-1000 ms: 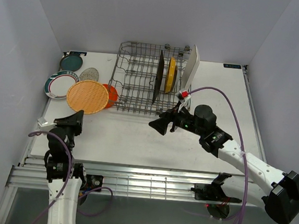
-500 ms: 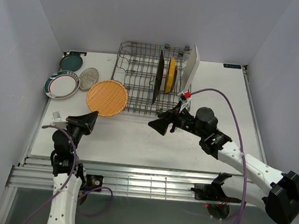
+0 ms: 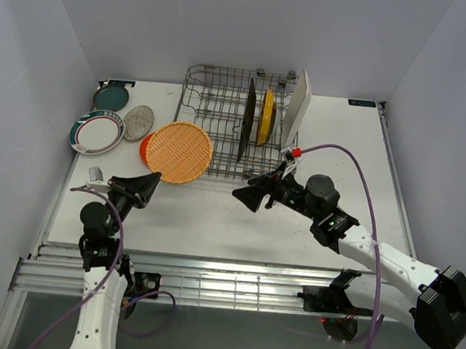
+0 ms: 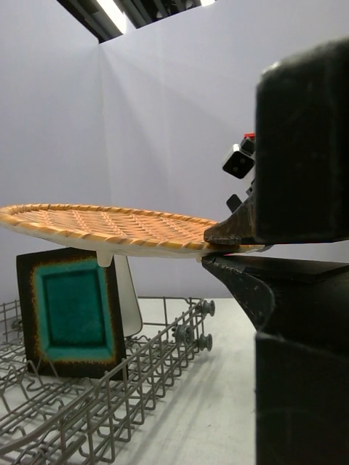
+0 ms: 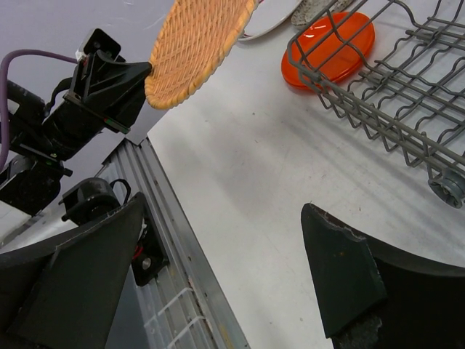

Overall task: Load the plates into the dish rack
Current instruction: Insert the plate into the dish rack.

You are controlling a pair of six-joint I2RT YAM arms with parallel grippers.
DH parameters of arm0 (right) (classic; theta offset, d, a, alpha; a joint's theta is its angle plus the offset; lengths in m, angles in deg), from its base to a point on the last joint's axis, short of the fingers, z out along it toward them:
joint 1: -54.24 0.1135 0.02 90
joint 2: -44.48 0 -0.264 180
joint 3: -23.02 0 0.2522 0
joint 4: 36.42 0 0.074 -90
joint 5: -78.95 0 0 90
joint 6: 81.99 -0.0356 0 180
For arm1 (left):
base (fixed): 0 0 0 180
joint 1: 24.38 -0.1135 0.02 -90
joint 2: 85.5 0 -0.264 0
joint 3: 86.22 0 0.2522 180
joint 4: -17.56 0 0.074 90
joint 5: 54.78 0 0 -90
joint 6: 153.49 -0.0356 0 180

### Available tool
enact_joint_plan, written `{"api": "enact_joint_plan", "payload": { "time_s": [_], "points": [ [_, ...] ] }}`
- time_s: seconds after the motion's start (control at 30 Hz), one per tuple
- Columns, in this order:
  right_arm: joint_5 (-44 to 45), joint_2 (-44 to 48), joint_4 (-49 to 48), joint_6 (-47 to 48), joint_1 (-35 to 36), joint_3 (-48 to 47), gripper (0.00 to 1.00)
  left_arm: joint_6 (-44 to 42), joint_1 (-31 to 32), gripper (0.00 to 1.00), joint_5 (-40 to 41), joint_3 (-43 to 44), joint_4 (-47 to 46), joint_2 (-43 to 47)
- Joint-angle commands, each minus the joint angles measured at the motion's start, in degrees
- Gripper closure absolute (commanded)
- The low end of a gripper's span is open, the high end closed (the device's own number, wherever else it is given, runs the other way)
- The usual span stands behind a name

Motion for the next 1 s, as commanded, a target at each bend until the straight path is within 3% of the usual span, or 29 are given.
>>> {"api": "enact_joint_plan", "payload": {
  "time_s": [0.0, 0.2, 0.3, 0.43, 0.53, 0.73, 0.87, 0.97],
  "points": [
    [0.48, -0.26, -5.36, -0.91, 0.33, 0.67, 0.04, 1.0, 0.1, 1.0, -2.62, 0.14, -5.53, -0.38],
    [1.88, 1.41, -3.61, 0.32, 0.42, 0.5, 0.04, -1.98, 3.69, 1.0, -3.41, 2.6, -7.2, -5.99],
    [2.23, 1.15, -3.25, 0.59, 0.42, 0.23, 0.04, -3.65, 10.27, 1.0, -1.49, 3.83, -8.78, -10.13],
    [2.93, 0.89, -2.99, 0.68, 0.42, 0.23, 0.04, -5.85, 22.03, 1.0, 7.2, 4.8, -12.03, -13.38],
    [5.21, 1.5, -1.24, 0.76, 0.33, 0.06, 0.04, -7.6, 26.89, 1.0, 10.63, 5.59, -14.67, -16.46],
    [14.0, 6.15, 4.47, 0.33, -0.28, 0.06, 0.0, -11.21, 28.84, 1.0, 15.66, 5.24, -15.38, -14.01],
    [12.08, 6.07, 5.62, -0.46, -1.51, -0.38, 0.0, -12.71, 29.01, 1.0, 14.43, 6.03, -15.9, -15.14],
    [9.45, 4.84, 5.1, -1.52, -2.3, -0.47, 0.06, -12.89, 29.01, 1.0, 12.68, 6.03, -17.74, -17.34]
  ]
}}
